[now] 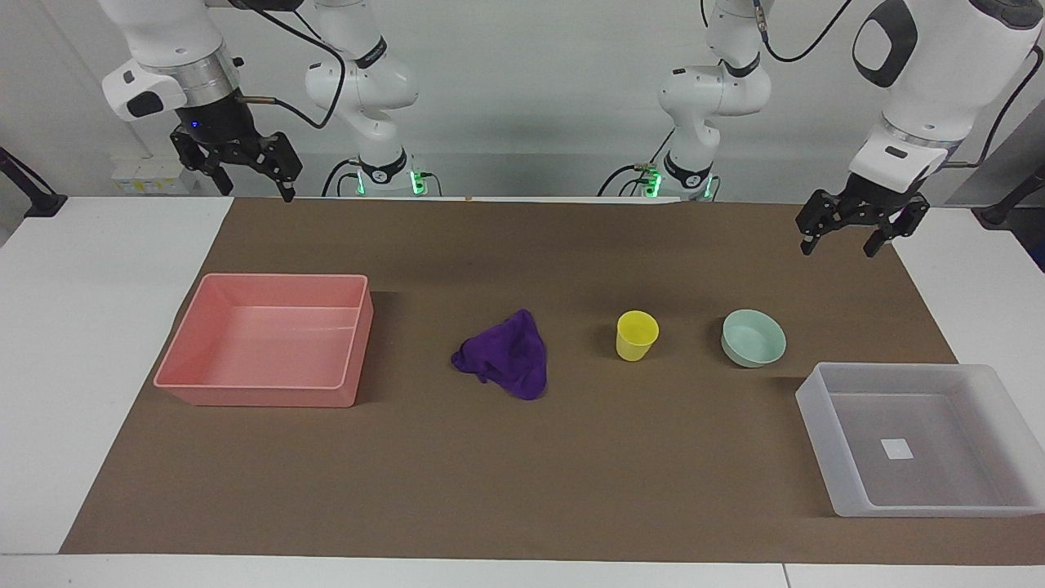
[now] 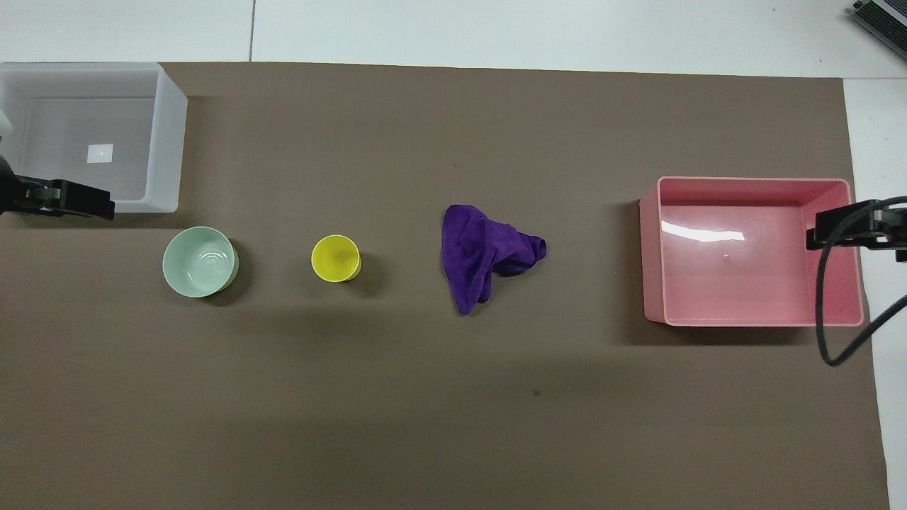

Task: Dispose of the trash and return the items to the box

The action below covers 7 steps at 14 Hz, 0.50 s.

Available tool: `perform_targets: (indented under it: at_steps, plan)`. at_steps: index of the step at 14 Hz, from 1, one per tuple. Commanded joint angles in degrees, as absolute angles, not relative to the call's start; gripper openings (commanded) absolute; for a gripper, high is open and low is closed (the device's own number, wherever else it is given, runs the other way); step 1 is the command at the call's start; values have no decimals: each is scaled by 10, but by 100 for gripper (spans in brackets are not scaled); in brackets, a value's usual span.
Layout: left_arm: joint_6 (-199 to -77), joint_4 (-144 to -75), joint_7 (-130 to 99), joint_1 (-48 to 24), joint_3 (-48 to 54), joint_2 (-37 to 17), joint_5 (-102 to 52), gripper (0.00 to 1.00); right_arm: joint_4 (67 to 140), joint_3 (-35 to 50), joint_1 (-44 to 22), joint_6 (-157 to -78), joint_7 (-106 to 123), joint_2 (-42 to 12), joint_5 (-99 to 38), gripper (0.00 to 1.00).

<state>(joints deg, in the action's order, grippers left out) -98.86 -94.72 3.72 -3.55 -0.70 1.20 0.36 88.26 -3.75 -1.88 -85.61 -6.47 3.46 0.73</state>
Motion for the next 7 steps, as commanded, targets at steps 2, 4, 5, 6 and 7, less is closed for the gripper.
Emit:
perform_targets:
  at_steps: [2, 4, 5, 6, 7]
  plan:
    - [-980, -948, 43, -29, -2, 14, 2, 100, 895, -34, -9, -854, -46, 40, -2, 100]
    - [-990, -953, 45, -30, -2, 16, 2, 100, 899, -33, -9, -856, -44, 42, -1, 100]
    - [-990, -954, 46, -34, -1, 17, 2, 100, 902, -33, -9, -856, -44, 43, 0, 100]
    - [-987, -957, 38, -34, -1, 17, 2, 100, 904, -33, -9, -859, -44, 46, 0, 100]
    - [-979, -957, 38, -33, -2, 20, 2, 100, 910, -33, -10, -867, -43, 47, 2, 100]
